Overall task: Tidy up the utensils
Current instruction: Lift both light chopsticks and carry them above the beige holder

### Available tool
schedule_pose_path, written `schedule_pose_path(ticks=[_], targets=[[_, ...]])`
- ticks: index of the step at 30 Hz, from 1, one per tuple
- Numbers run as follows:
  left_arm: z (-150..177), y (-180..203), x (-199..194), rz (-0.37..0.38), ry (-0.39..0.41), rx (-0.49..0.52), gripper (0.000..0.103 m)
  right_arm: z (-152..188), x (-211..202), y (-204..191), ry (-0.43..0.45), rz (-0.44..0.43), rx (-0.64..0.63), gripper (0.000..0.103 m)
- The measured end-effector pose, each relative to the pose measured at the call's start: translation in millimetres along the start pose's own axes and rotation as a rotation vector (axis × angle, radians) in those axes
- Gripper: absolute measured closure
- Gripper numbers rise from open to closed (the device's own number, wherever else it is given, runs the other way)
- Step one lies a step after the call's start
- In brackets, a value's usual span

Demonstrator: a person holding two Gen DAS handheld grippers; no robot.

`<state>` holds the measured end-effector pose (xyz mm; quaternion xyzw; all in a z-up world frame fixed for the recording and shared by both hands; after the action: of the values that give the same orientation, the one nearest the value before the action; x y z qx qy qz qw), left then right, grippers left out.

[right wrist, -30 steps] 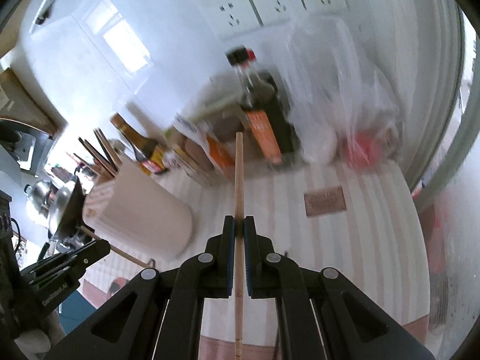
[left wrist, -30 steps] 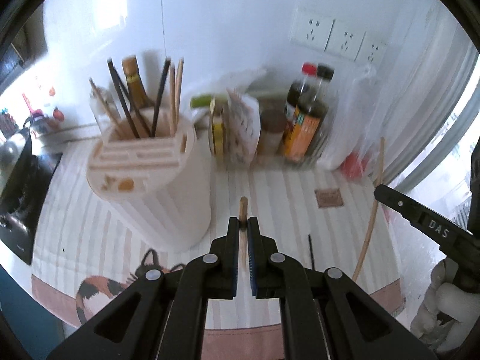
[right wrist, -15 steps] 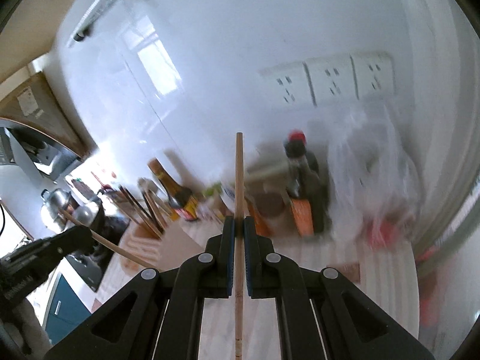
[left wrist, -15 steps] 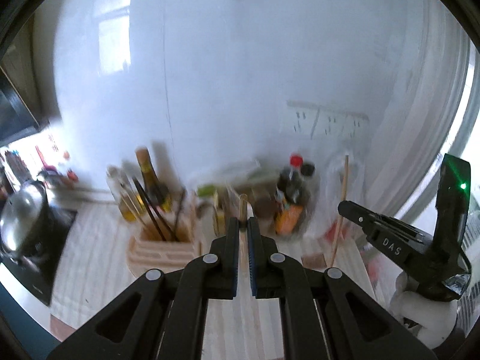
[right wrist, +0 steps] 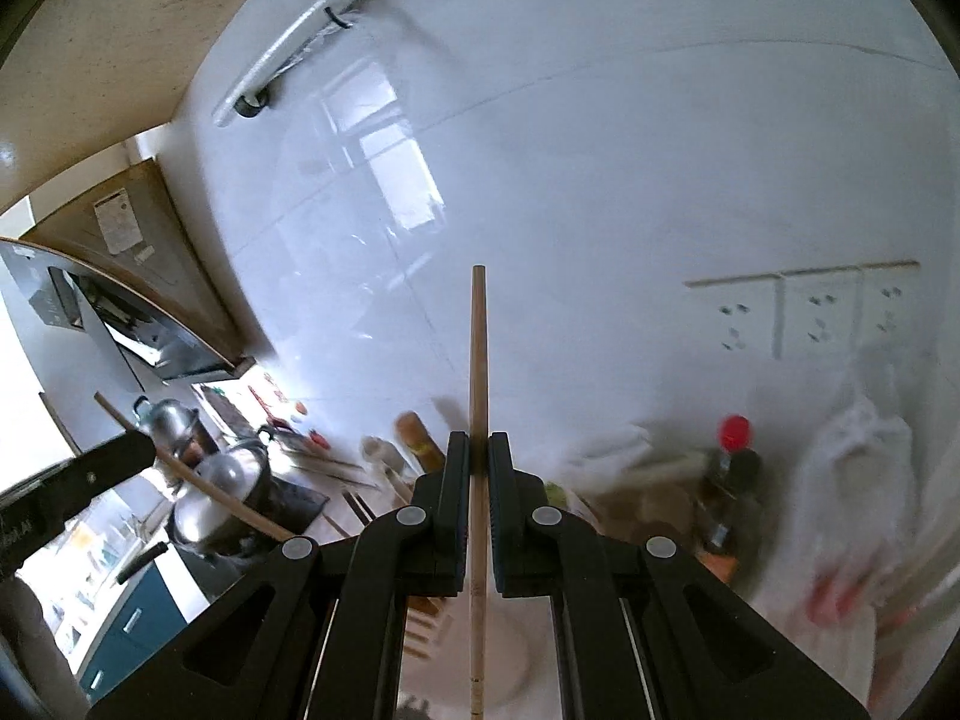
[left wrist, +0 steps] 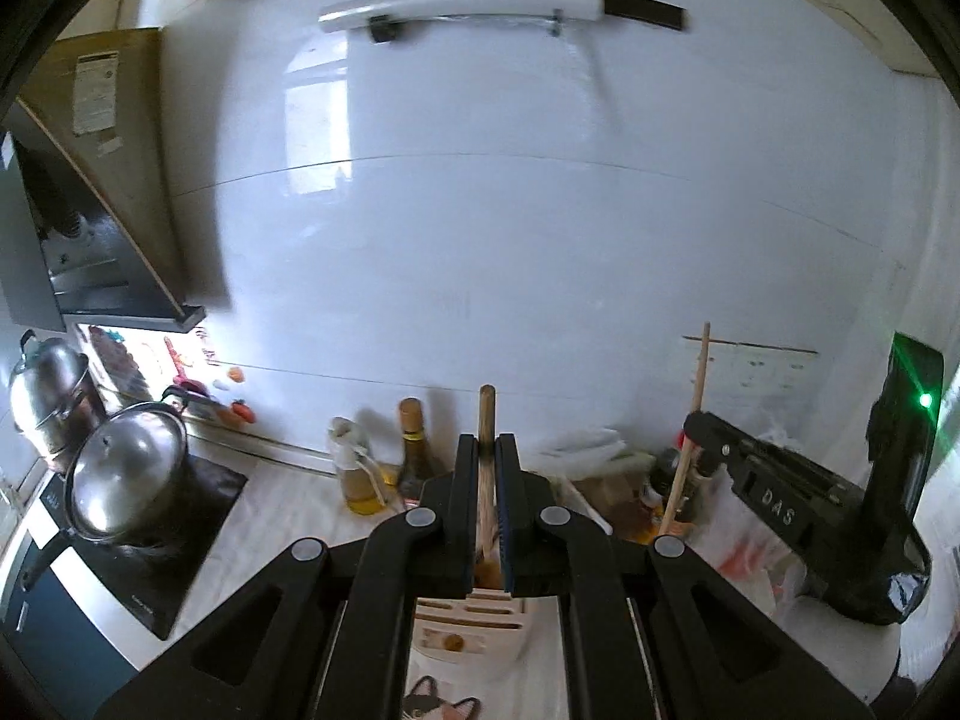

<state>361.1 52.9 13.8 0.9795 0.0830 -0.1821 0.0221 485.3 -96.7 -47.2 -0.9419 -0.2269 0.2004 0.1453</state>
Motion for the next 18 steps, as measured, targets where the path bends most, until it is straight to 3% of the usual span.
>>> schedule_pose_path(ticks=[9,18], targets=[[7.6,-36.1,27.9,-0.009,-0.034,-0.025,0.100,-2.6,47.8,-35.8,0.031,0.010,-0.016,0.097],[21.8,-53.6,63.2,0.074,-0.101,-0.037,0.100,15.0,85.1,-44.6,0.089,0.058,0.037,0.097]])
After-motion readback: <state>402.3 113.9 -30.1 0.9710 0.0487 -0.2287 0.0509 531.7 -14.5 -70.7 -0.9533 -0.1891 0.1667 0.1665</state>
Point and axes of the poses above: each gripper's, at about its wrist camera, not at the fingertips, and x roughly the way its jaws point, y to its right, z to its underside, the point moved 10 cm from there along x, roughly the way its jaws point, and after that the axes turned 12 degrees about y, right-handed, at the moved point
